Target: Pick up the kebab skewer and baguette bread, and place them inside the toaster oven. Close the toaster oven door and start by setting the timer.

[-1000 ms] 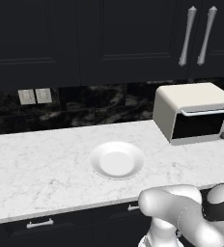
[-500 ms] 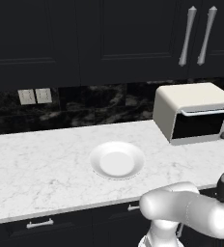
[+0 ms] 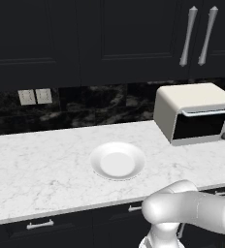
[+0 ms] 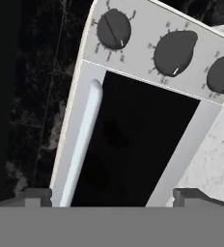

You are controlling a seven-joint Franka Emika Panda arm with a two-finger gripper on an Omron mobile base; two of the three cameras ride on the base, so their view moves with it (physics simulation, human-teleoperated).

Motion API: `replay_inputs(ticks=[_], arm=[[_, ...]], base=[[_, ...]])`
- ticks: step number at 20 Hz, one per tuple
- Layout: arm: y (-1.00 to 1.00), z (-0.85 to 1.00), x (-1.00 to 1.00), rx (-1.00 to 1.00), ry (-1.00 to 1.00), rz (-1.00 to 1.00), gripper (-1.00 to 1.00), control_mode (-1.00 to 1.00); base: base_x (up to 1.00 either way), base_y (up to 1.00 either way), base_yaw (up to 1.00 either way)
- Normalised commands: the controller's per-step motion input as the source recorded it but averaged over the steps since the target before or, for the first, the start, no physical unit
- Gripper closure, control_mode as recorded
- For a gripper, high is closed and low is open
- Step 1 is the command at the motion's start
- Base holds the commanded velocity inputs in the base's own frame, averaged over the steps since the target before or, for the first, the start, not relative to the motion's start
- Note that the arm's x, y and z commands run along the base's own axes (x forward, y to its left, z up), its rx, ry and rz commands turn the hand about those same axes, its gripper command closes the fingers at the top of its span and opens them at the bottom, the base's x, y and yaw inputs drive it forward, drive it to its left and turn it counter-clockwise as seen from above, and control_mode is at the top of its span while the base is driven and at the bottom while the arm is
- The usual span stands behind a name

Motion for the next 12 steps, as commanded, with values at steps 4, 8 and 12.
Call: replay_inputs(ticks=[4, 8, 12], arm=[[-0.03, -0.03, 0.15, 0.05, -0.01, -0.10, -1.00, -1.00], [-0.14, -0.17, 0.09, 0.01, 0.00, -0.17, -1.00, -1.00], [-0.02, -0.41, 0.25, 0.00, 0.00, -0.15, -1.00, -1.00]], base=[[0.00, 0.00, 0.00], [0.00, 0.00, 0.00], [0.00, 0.00, 0.00]])
